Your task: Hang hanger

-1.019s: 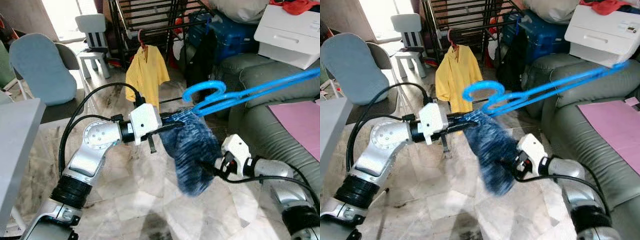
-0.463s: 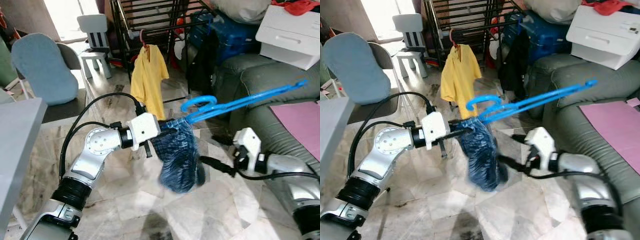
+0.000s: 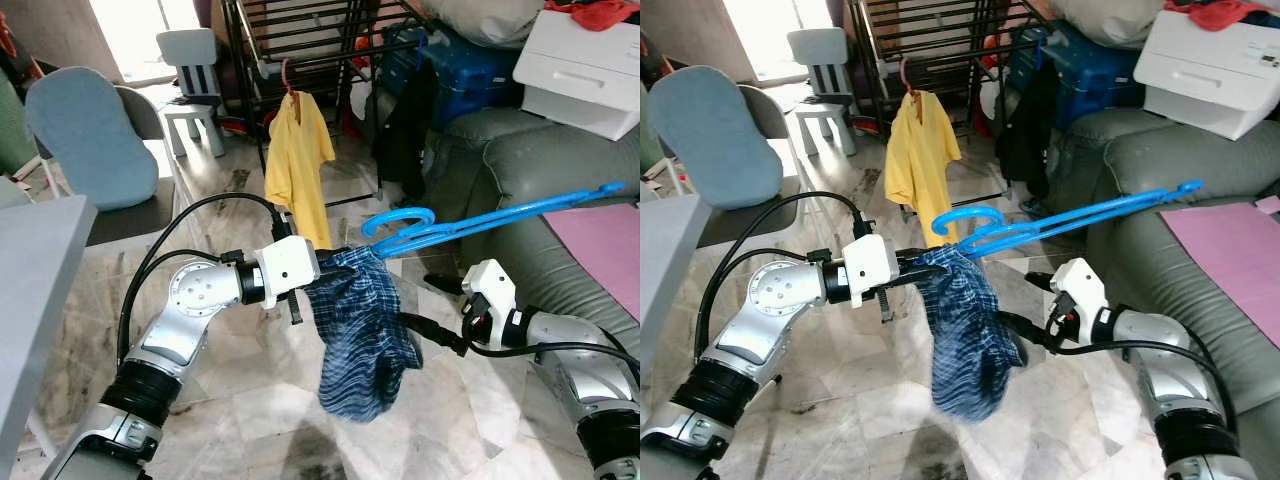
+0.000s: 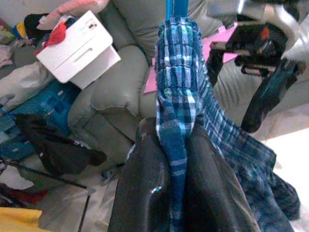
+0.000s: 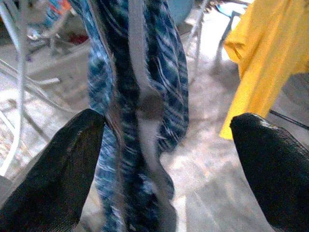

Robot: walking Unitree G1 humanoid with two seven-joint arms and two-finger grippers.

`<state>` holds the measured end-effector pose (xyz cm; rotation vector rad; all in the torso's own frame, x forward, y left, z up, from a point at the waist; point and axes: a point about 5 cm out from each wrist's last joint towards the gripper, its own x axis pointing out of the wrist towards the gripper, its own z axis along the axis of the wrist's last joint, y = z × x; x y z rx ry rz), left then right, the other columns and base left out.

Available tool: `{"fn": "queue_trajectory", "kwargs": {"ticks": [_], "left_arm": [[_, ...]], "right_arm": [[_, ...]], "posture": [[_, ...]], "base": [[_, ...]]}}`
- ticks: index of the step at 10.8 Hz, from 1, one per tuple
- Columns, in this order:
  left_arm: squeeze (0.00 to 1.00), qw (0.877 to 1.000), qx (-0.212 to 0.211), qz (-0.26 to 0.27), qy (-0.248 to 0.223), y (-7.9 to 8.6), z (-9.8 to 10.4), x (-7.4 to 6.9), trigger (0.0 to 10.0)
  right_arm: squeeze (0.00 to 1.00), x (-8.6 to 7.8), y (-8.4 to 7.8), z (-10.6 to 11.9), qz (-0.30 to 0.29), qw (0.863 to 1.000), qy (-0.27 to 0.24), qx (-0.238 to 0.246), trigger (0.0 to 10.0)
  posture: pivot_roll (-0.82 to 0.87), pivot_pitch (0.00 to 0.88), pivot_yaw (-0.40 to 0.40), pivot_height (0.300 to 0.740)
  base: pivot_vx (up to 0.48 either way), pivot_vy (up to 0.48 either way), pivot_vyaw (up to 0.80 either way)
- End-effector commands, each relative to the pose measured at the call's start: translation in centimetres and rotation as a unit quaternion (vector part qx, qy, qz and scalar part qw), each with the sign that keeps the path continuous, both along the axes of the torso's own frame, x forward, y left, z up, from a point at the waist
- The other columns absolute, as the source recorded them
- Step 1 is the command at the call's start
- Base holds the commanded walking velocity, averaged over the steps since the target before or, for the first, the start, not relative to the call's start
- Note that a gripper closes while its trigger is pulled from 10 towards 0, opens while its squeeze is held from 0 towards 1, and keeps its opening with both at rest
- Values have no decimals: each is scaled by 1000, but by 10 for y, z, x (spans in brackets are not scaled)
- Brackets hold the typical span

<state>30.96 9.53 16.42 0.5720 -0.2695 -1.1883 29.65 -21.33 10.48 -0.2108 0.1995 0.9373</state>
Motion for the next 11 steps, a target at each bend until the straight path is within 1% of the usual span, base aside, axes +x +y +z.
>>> {"fn": "queue_trajectory", "kwargs": {"ticks": [1,2,3,4,6,9,10,11], "left_arm": [[0,1000,6,1,-6,3,-1,-1,0],[0,1000,6,-1,-5,2,-3,-1,0],[0,1000,5,-11,-2,-1,-3,-4,0],[0,1000,6,-13,0,-1,-4,-4,0],[0,1000,5,-18,-3,-3,-3,-6,0],[0,999,-19,-43,-13,-13,10,-12,0],[0,998,-34,-56,-13,-14,16,-15,0],[0,998,-33,-52,-13,-13,16,-14,0]], "right_arm": [[0,3,3,10,7,1000,-15,21,10000],[0,8,-3,11,-17,999,-27,7,10000],[0,12,-6,12,-36,999,-39,10,10000],[0,13,-5,14,-40,998,-44,19,10000],[0,13,-1,6,-38,999,-38,0,10000],[0,14,8,-7,-35,999,-30,-17,10000],[0,16,9,-8,-39,999,-33,-19,10000],[0,17,9,-6,-39,998,-37,-14,10000]], "posture": [[-136,0,81,740],[-139,0,82,740],[-141,0,83,740],[-143,0,86,740],[-141,0,83,740],[-135,0,77,740],[-132,0,76,740],[-131,0,75,740]], "base": [[0,0,0],[0,0,0],[0,0,0],[0,0,0],[0,0,0],[0,0,0],[0,0,0],[0,0,0]]}}
